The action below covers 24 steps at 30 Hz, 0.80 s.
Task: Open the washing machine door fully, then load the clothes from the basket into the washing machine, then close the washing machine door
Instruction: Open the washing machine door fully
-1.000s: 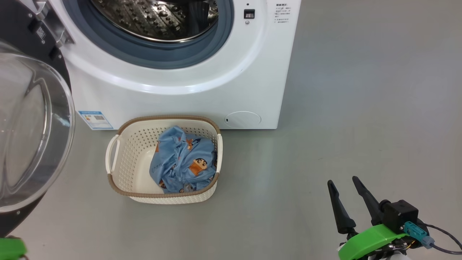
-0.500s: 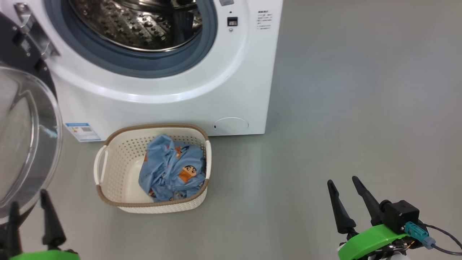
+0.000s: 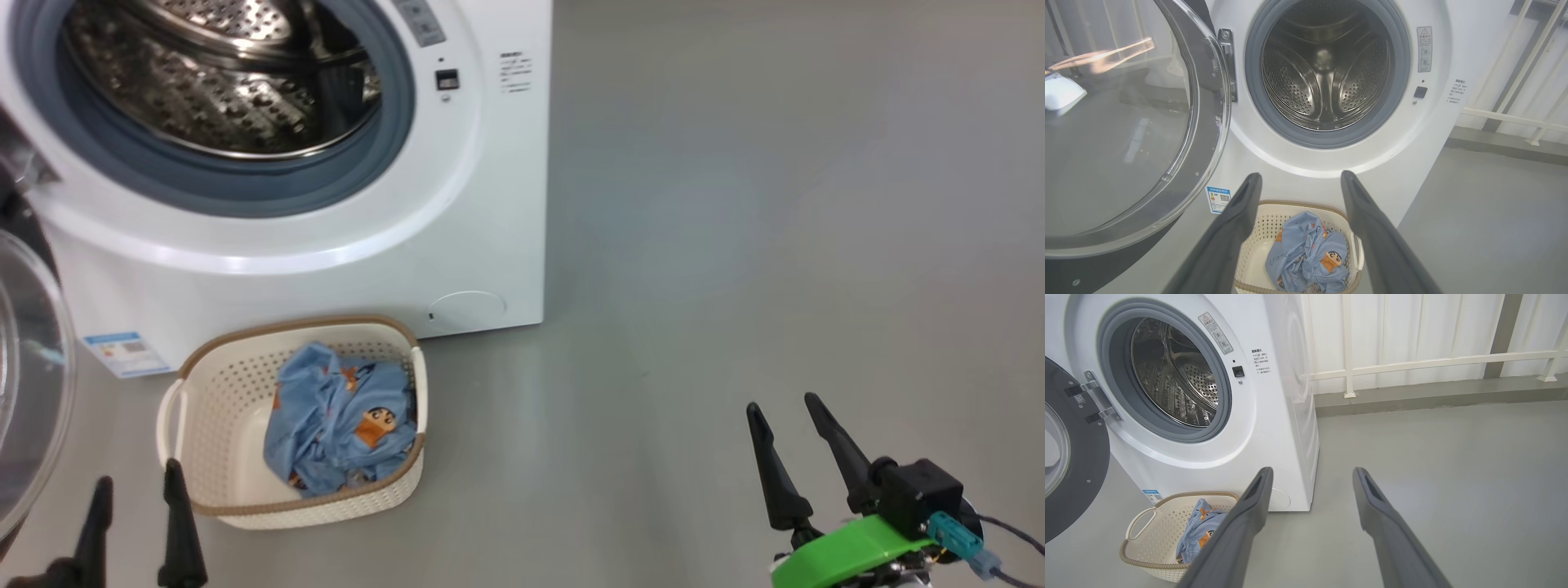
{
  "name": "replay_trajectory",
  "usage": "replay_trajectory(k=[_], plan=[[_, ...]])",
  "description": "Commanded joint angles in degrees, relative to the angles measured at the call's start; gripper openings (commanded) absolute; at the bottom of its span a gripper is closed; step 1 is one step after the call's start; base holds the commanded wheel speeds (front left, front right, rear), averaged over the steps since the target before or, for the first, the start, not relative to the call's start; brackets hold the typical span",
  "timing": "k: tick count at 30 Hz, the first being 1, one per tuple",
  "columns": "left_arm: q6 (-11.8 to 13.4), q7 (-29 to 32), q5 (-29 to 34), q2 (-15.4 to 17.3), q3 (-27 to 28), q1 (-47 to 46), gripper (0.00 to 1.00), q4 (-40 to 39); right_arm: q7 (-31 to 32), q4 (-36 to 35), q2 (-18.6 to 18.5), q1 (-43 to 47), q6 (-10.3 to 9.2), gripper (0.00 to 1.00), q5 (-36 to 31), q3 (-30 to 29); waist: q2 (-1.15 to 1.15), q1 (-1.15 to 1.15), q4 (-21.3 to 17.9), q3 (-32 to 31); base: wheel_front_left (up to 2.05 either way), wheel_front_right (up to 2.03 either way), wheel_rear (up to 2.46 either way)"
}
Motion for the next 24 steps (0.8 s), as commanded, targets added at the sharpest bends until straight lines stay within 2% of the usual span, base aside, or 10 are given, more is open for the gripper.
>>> replay_trajectory(k=[1,11,24], plan=[[-0.4,-0.3,0.9,1.4,1.1,0.3,1.00,-2.0,-0.4,-2.1,-0.1,0.6,0.16,1.00,-0.2,1.2,0.00,0.00,-1.6,-0.7,0.00,0.00,0.00],[-0.6,-0.3,1.6,1.9,0.9,5.4,1.00,-4.4,-0.4,-5.7,-0.1,2.7,0.16,1.00,-1.8,0.2,0.00,0.00,-4.5,-2.5,0.00,0.00,0.00],[-0.6,-0.3,1.8,1.5,0.8,6.5,1.00,-6.1,-0.4,-6.7,-0.1,3.3,0.16,1.00,-2.2,-0.4,0.00,0.00,-3.9,-3.4,0.00,0.00,0.00]])
